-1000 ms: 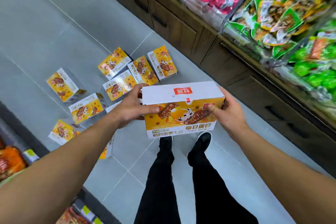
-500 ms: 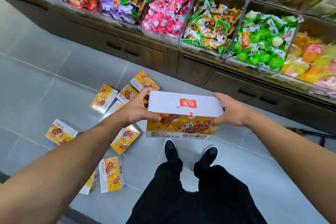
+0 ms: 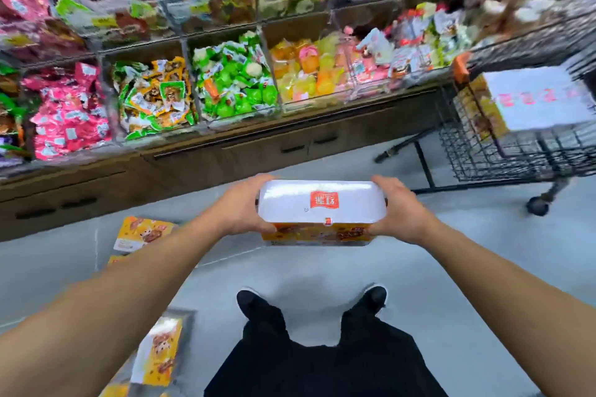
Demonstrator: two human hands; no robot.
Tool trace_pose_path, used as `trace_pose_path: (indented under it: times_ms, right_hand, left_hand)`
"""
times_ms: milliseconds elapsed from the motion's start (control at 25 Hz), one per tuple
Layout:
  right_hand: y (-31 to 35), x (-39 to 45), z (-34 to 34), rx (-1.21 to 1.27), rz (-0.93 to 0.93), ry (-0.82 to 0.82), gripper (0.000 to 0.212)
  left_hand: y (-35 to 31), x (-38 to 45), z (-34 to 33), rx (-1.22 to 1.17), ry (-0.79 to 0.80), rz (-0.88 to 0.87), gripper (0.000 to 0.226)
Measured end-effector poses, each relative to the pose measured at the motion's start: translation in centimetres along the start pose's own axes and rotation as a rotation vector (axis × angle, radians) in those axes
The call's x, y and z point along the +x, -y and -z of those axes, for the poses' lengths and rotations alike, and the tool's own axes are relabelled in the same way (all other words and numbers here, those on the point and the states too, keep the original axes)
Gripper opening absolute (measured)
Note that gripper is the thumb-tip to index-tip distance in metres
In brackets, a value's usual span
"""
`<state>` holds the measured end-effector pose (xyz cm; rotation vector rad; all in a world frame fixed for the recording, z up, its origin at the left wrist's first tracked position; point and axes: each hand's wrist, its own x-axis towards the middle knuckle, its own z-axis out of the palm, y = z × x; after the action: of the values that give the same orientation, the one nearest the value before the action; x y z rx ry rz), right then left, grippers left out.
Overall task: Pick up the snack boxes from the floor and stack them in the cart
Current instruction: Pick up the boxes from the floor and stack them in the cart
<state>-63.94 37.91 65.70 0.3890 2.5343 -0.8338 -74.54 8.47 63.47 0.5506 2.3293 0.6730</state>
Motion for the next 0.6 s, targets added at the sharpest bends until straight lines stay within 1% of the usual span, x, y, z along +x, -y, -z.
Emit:
trace_pose_path:
  times_ms: [80,200,320,400,600]
  right_hand:
    - [-4.6,-1.7,2.9,0.048,-0.030,-0.066,0.088]
    - [-12.6,-4.2,8.1,0.099,-0.067,-0.139,0.089]
    - [-19.5,-6.4,12.9,0.131,-0.128,-0.198,0.098]
    - [-22.7,-7.1,15.6,0.153,-0.129,-0.244,0.103]
    - [-29.0,-6.6,22.8,0.201,-0.193,-0.423,0.103]
  left_hand:
    - [-5.2,2.7,-1.6,0.059,0.003,-0.070,0.080]
    - [-14.1,7.0,-4.9,0.126,0.027,-0.139,0.080]
    - [-22.7,11.1,-7.4,0.201,0.063,-0.226,0.081]
    - [-27.3,13.4,-7.7,0.237,0.067,-0.296,0.083]
    - [-38.3,21.7,-6.5,0.326,0.103,-0.440,0.089]
